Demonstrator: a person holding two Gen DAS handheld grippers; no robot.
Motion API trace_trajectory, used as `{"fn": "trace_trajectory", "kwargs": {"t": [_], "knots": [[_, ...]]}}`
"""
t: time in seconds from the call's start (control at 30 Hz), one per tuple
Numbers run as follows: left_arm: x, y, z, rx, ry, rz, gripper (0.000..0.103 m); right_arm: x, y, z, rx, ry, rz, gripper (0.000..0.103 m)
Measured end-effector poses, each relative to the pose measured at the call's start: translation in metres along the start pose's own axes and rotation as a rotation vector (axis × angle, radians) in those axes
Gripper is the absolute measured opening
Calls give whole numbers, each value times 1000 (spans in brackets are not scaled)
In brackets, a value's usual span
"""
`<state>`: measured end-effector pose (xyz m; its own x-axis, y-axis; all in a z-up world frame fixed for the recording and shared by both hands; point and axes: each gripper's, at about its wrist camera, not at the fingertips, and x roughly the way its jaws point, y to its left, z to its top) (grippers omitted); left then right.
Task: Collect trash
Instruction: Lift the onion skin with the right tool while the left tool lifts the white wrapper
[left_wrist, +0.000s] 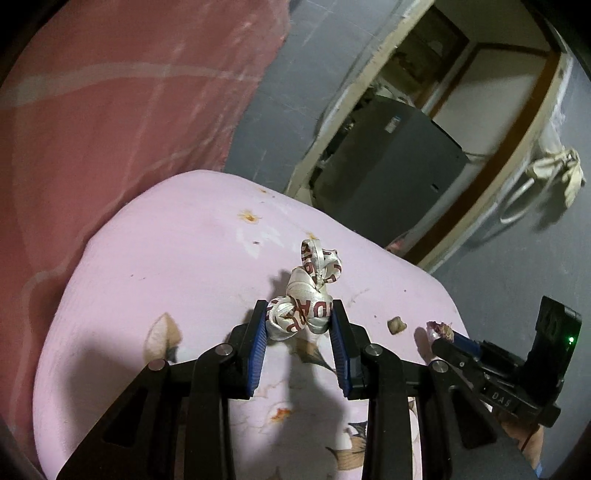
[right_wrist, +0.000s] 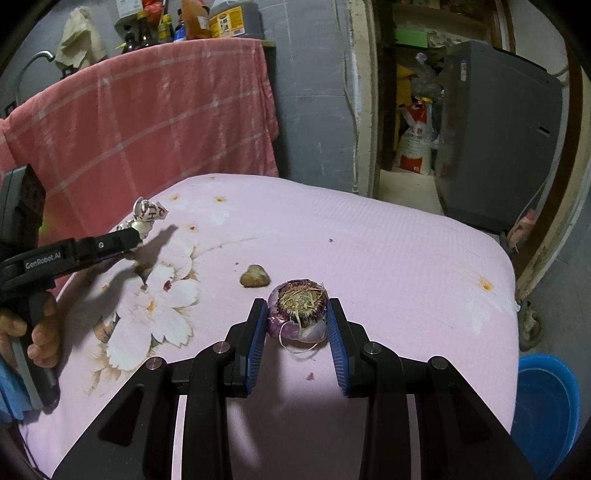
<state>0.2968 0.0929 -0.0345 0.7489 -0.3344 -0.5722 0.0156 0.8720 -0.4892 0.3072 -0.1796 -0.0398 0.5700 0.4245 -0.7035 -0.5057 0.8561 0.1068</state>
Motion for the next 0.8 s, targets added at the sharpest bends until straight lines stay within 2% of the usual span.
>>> {"fn": "trace_trajectory", "kwargs": {"t": [0.23, 0.43, 0.6, 0.8], "knots": [[-8, -6, -4, 22, -8, -1, 28, 1, 7, 4, -19, 5, 3, 30], [-11, -11, -10, 53, -19, -4, 28, -7, 5, 4, 12, -41, 24, 30], [-8, -19, -15, 92, -6, -3, 28, -6, 5, 8, 20, -42, 30, 30], [-7, -17, -14, 48, -13, 19, 28, 3, 13, 16, 8, -18, 35, 30]]}}
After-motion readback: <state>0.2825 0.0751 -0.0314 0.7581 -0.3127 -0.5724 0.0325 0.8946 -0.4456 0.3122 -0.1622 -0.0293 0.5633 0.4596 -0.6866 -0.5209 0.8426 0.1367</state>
